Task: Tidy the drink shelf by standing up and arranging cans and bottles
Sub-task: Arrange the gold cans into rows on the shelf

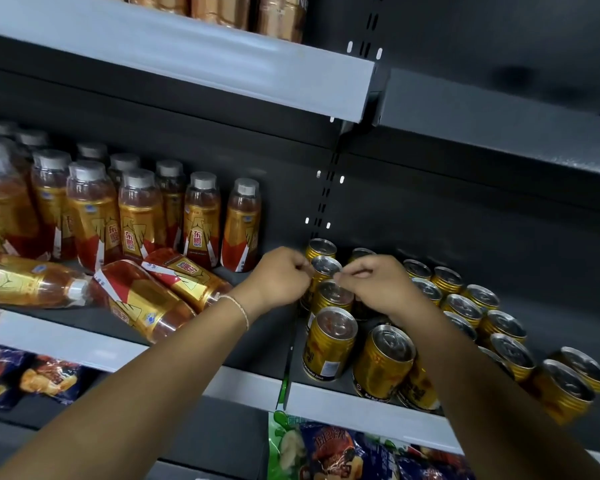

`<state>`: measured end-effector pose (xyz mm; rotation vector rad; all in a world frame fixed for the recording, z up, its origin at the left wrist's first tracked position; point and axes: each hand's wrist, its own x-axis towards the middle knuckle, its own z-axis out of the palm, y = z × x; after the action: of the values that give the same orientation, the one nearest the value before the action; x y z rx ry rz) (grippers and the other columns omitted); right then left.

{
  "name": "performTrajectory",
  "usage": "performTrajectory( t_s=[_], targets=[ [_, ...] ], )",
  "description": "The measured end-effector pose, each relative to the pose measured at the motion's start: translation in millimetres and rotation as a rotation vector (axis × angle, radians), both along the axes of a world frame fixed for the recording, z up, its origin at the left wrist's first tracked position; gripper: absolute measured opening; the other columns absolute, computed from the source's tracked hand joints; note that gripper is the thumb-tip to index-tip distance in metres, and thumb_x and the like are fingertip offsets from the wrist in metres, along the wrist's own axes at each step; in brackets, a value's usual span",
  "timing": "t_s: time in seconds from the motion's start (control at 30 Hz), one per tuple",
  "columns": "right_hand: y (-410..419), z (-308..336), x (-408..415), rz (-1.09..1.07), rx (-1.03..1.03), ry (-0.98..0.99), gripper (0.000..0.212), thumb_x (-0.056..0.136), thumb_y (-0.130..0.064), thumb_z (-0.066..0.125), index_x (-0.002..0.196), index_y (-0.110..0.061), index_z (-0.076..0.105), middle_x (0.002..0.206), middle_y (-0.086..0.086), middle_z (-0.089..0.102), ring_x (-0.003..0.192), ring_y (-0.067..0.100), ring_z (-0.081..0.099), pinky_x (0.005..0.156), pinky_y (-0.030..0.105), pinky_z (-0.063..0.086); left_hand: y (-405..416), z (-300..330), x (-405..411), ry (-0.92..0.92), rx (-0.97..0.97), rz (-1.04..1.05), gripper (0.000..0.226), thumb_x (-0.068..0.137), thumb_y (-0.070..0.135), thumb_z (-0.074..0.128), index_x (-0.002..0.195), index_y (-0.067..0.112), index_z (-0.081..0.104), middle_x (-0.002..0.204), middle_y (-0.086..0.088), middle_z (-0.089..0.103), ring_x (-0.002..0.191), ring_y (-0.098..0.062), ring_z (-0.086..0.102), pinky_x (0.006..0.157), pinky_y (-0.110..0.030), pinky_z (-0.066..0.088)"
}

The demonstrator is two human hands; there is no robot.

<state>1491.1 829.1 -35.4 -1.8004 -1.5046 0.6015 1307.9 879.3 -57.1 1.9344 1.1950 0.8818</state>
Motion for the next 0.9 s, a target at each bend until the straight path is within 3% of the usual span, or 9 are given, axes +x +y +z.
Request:
performTrajectory(
  t_s=[0.1, 0.17, 0.27, 0.4, 0.47, 0.63, 0.8, 0.9],
  targets=[
    [-6, 9, 28, -0.046, 0.015, 0.023, 0.005, 0.085, -0.025, 0.080, 0.089, -0.025, 0.077, 0.088, -0.005, 0.077, 0.087, 0.010, 0.072, 0.083, 0.035, 0.061, -11, 15, 12, -0.066, 0.074, -0.072, 0.022, 0.096, 0.017, 0.055, 0.081, 0.014, 0.071, 0.073, 0.004, 0.067, 0.069, -0.007, 0.061, 0.065, -0.026, 0.052],
    [-11, 16, 49, -0.079, 0.014, -0.013, 0.012, 0.085, -0.024, 0.081, 0.095, -0.023, 0.076, 0.088, -0.005, 0.077, 0.087, 0.010, 0.071, 0.076, 0.029, 0.059, -19, 22, 25, -0.135, 0.035, -0.133, 0.020, 0.096, 0.012, 0.052, 0.091, 0.017, 0.070, 0.081, 0.010, 0.068, 0.076, -0.004, 0.063, 0.068, -0.021, 0.050],
    [-18, 23, 77, -0.096, -0.050, -0.145, 0.027, 0.082, -0.027, 0.083, 0.106, -0.022, 0.073, 0.089, -0.006, 0.075, 0.087, 0.007, 0.068, 0.067, 0.021, 0.049, -30, 29, 50, -0.159, -0.030, -0.222, 0.021, 0.096, 0.007, 0.049, 0.101, 0.020, 0.064, 0.092, 0.006, 0.069, 0.088, -0.010, 0.066, 0.078, -0.027, 0.055],
    [-24, 26, 90, -0.043, -0.198, -0.395, 0.044, 0.075, -0.035, 0.087, 0.114, -0.025, 0.069, 0.100, -0.004, 0.069, 0.089, 0.016, 0.069, 0.079, 0.036, 0.060, -43, 35, 83, -0.103, -0.120, -0.283, 0.029, 0.094, 0.005, 0.049, 0.113, 0.022, 0.061, 0.110, 0.001, 0.067, 0.106, -0.017, 0.063, 0.095, -0.037, 0.053],
    [-25, 23, 90, 0.037, -0.275, -0.509, 0.059, 0.072, -0.037, 0.089, 0.125, -0.025, 0.066, 0.111, -0.004, 0.068, 0.098, 0.016, 0.066, 0.085, 0.032, 0.057, -45, 36, 97, -0.051, -0.168, -0.231, 0.030, 0.094, 0.010, 0.049, 0.120, 0.018, 0.061, 0.118, -0.004, 0.065, 0.111, -0.021, 0.060, 0.099, -0.040, 0.051],
    [-22, 19, 90, 0.122, -0.371, -0.559, 0.082, 0.068, -0.041, 0.091, 0.140, -0.022, 0.056, 0.134, 0.000, 0.062, 0.116, 0.019, 0.061, 0.088, 0.028, 0.051, -48, 37, 113, -0.051, -0.287, -0.079, 0.020, 0.089, 0.004, 0.045, 0.099, 0.006, 0.062, 0.107, -0.017, 0.065, 0.101, -0.032, 0.063, 0.093, -0.050, 0.053],
    [-18, 15, 93, 0.171, -0.377, -0.577, 0.079, 0.073, -0.036, 0.090, 0.142, -0.023, 0.054, 0.140, 0.000, 0.059, 0.123, 0.022, 0.058, 0.101, 0.036, 0.051, -54, 37, 112, -0.158, -0.537, -0.080, 0.020, 0.097, 0.004, 0.041, 0.085, 0.014, 0.053, 0.096, -0.018, 0.061, 0.102, -0.037, 0.062, 0.095, -0.046, 0.052],
    [-19, 16, 97, 0.273, -0.418, -0.692, 0.072, 0.080, -0.026, 0.084, 0.144, -0.026, 0.052, 0.147, -0.003, 0.053, 0.131, 0.021, 0.052, 0.101, 0.030, 0.046, -58, 36, 110, -0.212, -0.617, -0.108, 0.023, 0.100, 0.003, 0.036, 0.086, 0.015, 0.050, 0.088, -0.013, 0.056, 0.100, -0.033, 0.055, 0.094, -0.042, 0.048]
  ],
)
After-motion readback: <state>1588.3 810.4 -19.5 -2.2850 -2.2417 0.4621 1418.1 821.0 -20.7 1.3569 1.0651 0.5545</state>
